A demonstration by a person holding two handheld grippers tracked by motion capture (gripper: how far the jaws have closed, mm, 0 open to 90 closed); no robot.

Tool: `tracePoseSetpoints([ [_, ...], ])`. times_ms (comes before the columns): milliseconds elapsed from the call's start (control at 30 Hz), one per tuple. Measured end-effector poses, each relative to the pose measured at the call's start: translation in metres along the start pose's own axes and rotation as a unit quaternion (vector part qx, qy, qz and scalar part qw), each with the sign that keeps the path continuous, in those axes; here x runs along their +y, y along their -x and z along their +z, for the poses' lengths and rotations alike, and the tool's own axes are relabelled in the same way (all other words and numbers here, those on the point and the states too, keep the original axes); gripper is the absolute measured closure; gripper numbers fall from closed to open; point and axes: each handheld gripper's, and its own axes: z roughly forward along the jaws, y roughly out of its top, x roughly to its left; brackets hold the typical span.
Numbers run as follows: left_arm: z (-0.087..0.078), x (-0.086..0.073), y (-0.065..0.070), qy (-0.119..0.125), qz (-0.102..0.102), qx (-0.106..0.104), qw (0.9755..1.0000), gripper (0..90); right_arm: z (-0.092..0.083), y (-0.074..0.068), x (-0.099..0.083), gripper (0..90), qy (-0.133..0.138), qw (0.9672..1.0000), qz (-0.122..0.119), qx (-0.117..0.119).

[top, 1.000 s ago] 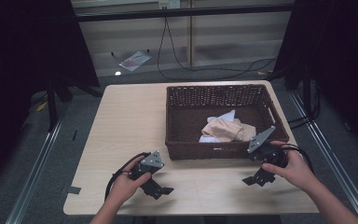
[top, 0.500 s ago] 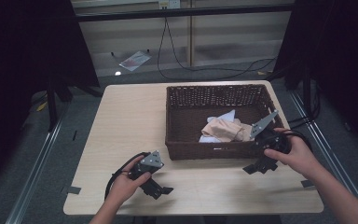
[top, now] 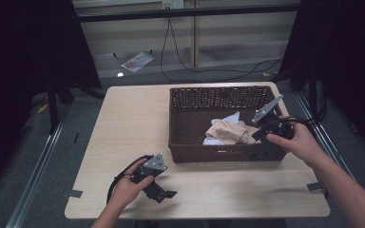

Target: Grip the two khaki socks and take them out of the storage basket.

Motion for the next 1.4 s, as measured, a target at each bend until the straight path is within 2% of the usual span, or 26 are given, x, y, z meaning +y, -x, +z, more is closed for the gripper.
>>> tracePoseSetpoints([
  [200,0.0,0.0,0.0,0.002,0.0,-0.001,1.0,1.9,0.003,0.019,0.01,6.3,-0.004,0.9998,0.018,-0.012],
  [267,0.0,0.0,0.0,0.002,0.0,0.0,1.0,2.0,0.003,0.02,0.011,6.4,-0.008,0.9997,0.019,-0.012],
  [400,0.0,-0.001,-0.001,0.002,0.001,0.0,1.0,1.9,0.009,0.034,0.018,4.4,0.0,0.9994,0.031,-0.018],
  [467,0.0,-0.001,-0.001,0.002,0.003,-0.002,1.0,1.9,0.01,0.036,0.019,4.7,0.001,0.9993,0.031,-0.019],
  [500,0.0,-0.001,-0.001,0.002,0.003,-0.001,1.0,2.0,0.014,0.043,0.022,4.2,-0.003,0.9988,0.037,-0.033],
  [567,-0.001,-0.001,-0.001,0.0,0.002,-0.002,1.0,1.9,0.016,0.046,0.023,4.7,-0.002,0.9985,0.041,-0.035],
  [700,-0.001,-0.001,-0.003,-0.004,0.01,-0.003,0.9999,1.9,0.024,0.057,0.025,10.7,-0.009,0.9977,0.05,-0.044],
  [833,0.0,-0.002,-0.002,0.005,0.001,-0.003,1.0,2.0,0.034,0.064,0.027,18.8,-0.017,0.9969,0.054,-0.054],
  [933,0.0,-0.002,-0.002,0.003,0.004,-0.004,1.0,1.9,0.043,0.068,0.03,25.8,-0.028,0.9961,0.057,-0.062],
  [967,-0.001,-0.001,-0.003,-0.003,0.01,-0.004,0.9999,2.0,0.048,0.07,0.031,27.1,-0.033,0.9956,0.056,-0.067],
  [1033,-0.002,-0.001,-0.003,-0.01,0.006,-0.002,0.9999,2.0,0.05,0.07,0.032,27.9,-0.033,0.9953,0.061,-0.068],
  [1100,0.0,-0.002,-0.002,0.004,-0.001,-0.004,1.0,2.0,0.055,0.072,0.034,32.2,-0.039,0.9949,0.061,-0.07],
  [1267,0.001,-0.002,-0.002,0.004,0.002,-0.005,1.0,2.0,0.068,0.076,0.039,39.5,-0.051,0.9938,0.055,-0.082],
  [1333,-0.001,-0.001,-0.003,0.0,0.004,-0.004,1.0,1.9,0.073,0.078,0.04,43.9,-0.054,0.9932,0.052,-0.089],
  [1400,-0.001,-0.002,-0.003,-0.001,0.007,-0.006,1.0,1.9,0.075,0.078,0.041,53.4,-0.056,0.9926,0.048,-0.096],
])
